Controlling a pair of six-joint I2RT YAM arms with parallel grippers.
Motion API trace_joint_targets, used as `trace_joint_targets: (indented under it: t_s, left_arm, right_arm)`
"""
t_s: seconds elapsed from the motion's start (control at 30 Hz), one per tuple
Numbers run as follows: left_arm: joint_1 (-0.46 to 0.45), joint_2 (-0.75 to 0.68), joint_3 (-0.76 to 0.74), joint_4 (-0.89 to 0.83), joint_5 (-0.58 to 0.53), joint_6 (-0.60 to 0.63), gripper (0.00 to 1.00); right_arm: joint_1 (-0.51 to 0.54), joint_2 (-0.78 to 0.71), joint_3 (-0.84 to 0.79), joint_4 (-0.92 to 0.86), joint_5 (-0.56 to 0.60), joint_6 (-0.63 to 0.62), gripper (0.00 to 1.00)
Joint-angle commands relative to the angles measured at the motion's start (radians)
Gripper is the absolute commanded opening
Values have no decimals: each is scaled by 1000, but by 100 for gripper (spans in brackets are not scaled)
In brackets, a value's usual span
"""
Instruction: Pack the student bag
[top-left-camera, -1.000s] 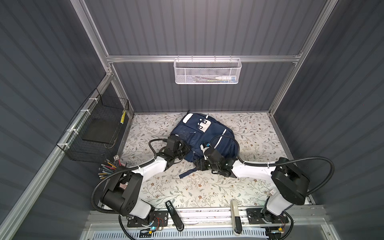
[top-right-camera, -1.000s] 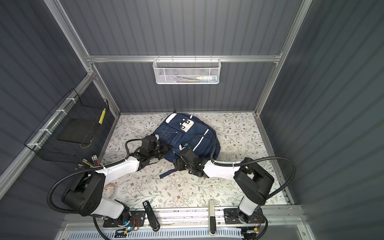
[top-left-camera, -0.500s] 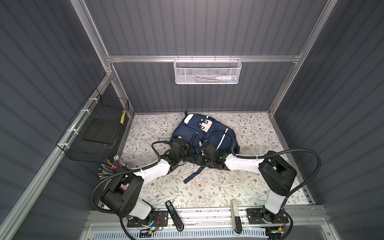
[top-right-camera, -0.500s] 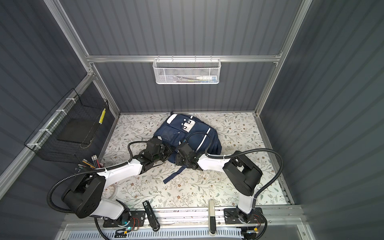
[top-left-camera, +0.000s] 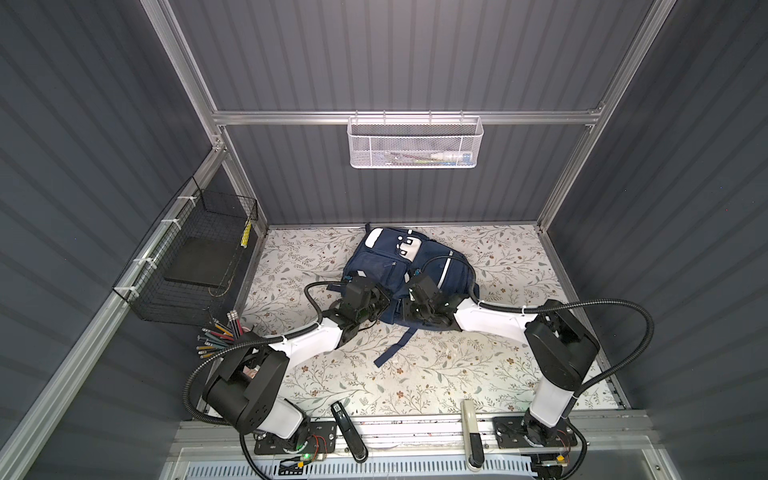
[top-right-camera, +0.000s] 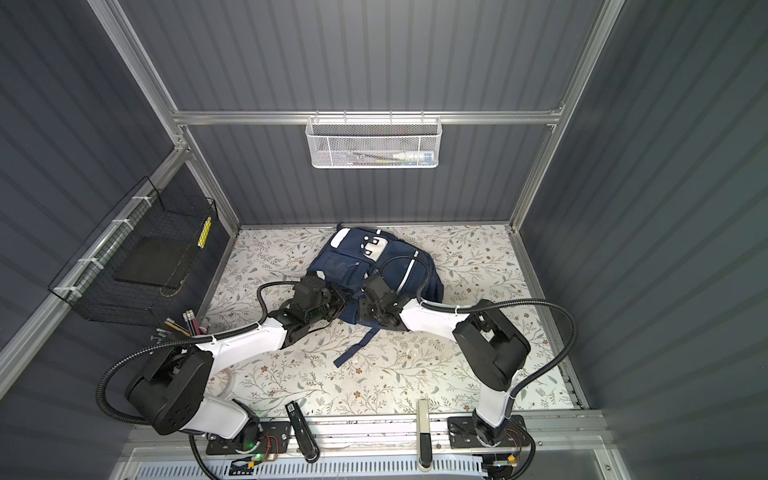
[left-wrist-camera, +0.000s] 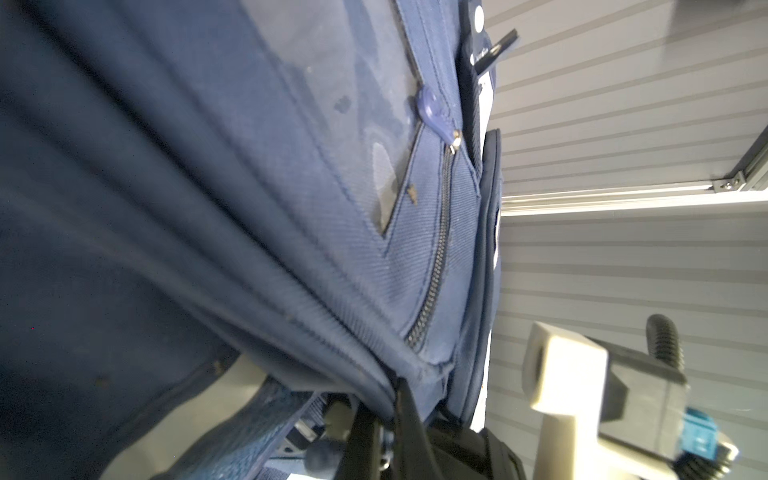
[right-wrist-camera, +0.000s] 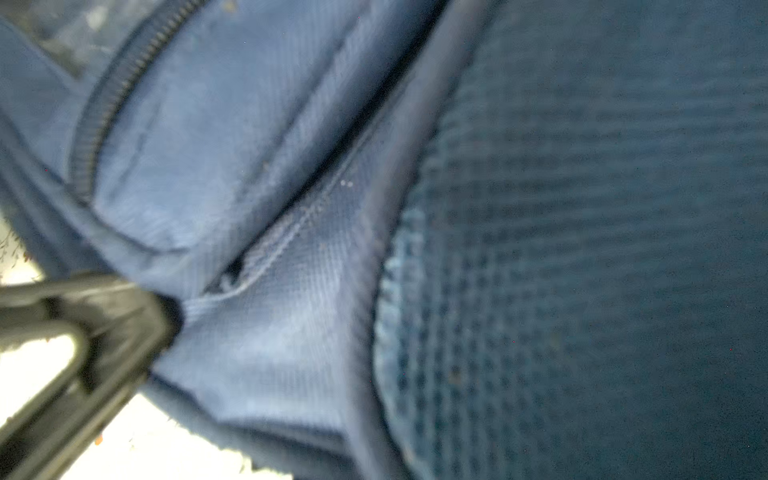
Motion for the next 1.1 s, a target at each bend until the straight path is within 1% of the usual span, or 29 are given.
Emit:
trace_joint_targets:
  t_s: [0.0,0.1,0.17,0.2,0.23,0.3,0.33,0.37,0.43,0.5,0.6,0.7,0.77,0.83,0.9,0.93,1.07]
  left_arm:
    - [50,-35,-8,-55,145,55,0]
    - [101,-57,-10,-82,145,89,0]
    - [105,-63,7,-105,144,108,0]
    - [104,-57,13,-99,159,112,0]
    - [98,-48,17,-86,175,102,0]
    - [84,-31,4,-28,197,63,0]
    - [77,-24,-1,-8,201,43,0]
    - [72,-19,-1,4,205,33,0]
    - [63,-12,1,22,209,10,0]
    - [51,-13,10,28,206,0,0]
    - [21,-12,30,18,193,0,0]
    - [1,-5,30,20,185,-4,0]
    - [-7,0,25,25,179,-9,0]
    - [-14,4,16,37,178,-17,0]
    - [-15,0,9,38,171,-20,0]
    - [-15,-1,8,34,167,-16,0]
    - [-14,9,12,35,164,-15,0]
  right_arm:
    - [-49,-108,-75,54,34,-28,13]
    - [-85,-181,-188,65,-25,-15,11]
    - [-100,-211,-241,67,-49,-22,12]
    - [-106,-220,-255,67,-62,-25,14]
    - [-111,-228,-263,76,-85,-31,20]
    - [-96,-252,-263,101,-104,-41,39]
    - [-76,-268,-257,110,-92,-48,44]
    - [-53,-277,-247,110,-73,-56,46]
    - [-10,-283,-223,114,-52,-59,46]
    - [4,-259,-206,150,-59,-51,47]
    - [10,-178,-127,141,-43,-45,51]
    - [20,-101,-27,100,18,-46,54]
    - [21,-52,37,52,55,-52,53]
    - [21,-14,83,6,76,-64,50]
    - [21,-13,84,-2,51,-64,45]
    - [24,-31,62,10,41,-57,46]
    - [67,-121,-19,3,66,-46,51]
